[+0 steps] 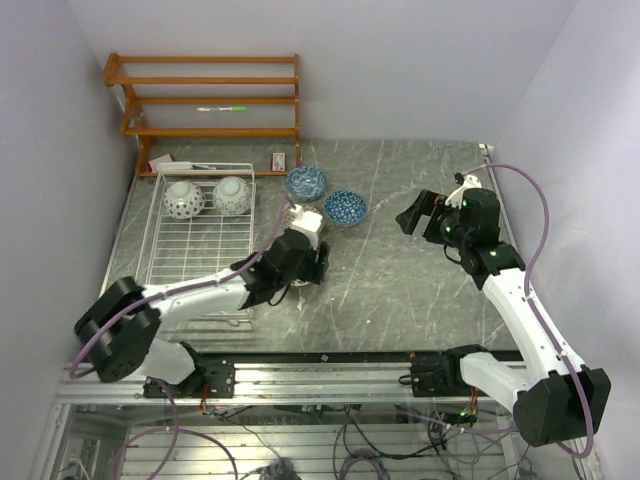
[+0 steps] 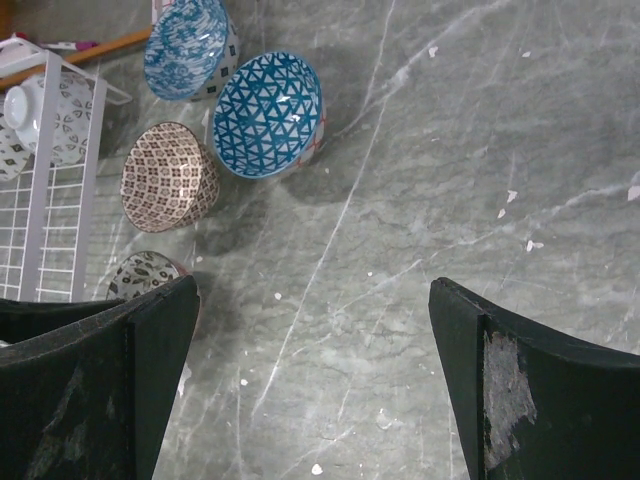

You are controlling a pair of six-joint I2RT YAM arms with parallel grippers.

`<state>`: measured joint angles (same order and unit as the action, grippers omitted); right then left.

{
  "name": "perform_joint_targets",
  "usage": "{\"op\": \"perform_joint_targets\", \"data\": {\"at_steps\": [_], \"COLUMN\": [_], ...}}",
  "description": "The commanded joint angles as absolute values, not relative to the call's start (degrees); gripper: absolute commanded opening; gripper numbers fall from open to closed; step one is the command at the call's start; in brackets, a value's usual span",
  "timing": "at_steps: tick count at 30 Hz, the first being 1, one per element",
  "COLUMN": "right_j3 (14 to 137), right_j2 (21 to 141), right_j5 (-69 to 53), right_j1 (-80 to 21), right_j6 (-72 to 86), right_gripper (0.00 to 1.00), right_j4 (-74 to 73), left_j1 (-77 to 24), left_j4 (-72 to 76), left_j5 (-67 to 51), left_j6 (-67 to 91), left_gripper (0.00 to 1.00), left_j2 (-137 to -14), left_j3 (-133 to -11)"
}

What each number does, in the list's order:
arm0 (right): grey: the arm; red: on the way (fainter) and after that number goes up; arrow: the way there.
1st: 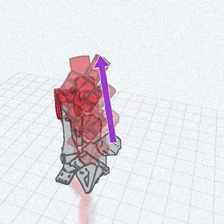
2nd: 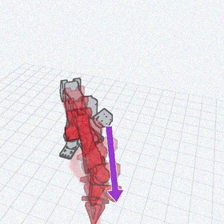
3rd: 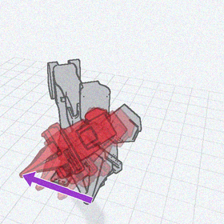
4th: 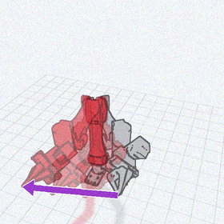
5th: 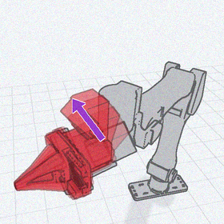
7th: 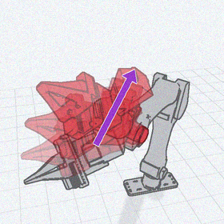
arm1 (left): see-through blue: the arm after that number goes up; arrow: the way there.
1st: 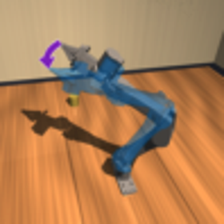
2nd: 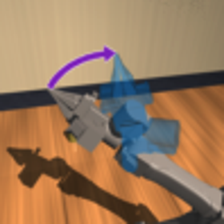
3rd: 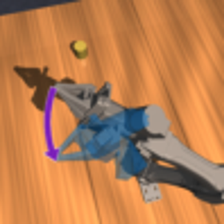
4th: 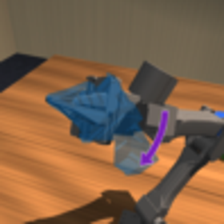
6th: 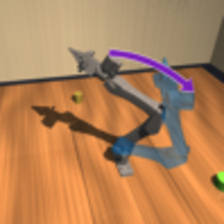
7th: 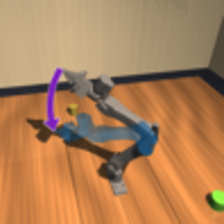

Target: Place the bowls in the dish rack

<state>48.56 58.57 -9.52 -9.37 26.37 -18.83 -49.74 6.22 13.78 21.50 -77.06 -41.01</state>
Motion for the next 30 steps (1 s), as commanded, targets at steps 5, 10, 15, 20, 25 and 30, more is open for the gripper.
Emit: {"op": "perform_joint_targets", "data": {"at_steps": [5,10,15,20,25,30], "right_j3": [49.57,49.92,49.54,49.03,48.99,48.95], "right_j2": [56.74,57.01,57.5,57.91,57.84,57.16], "right_j5": [-8.04,-7.51,-7.34,-7.79,-8.14,-8.17], "right_j1": [-8.9,-8.91,-8.96,-8.89,-8.84,-8.82], "right_j6": [26.46,25.43,25.2,25.27,25.44,25.59], "right_gripper": [1.0,1.0,1.0,1.0,1.0,1.0], "right_j4": [-21.28,-21.88,-21.4,-20.59,-20.53,-20.77], "left_j1": [-53.37,-53.87,-55.83,-58.38,-59.95,-60.62], "left_j4": [9.52,7.65,4.49,1.28,-0.5,-2.73], "left_j5": [19.25,21.54,25.8,30.65,34.44,37.29], "left_j6": [14.7,15.45,16.35,18.27,19.82,20.92], "left_gripper": [0.67,0.61,0.41,0.42,0.44,0.43], "left_j2": [-90.98,-95.32,-97.31,-97.4,-95.2,-93.4], "left_j3": [-50.03,-52.4,-53.4,-52.49,-50.96,-50.19]}}
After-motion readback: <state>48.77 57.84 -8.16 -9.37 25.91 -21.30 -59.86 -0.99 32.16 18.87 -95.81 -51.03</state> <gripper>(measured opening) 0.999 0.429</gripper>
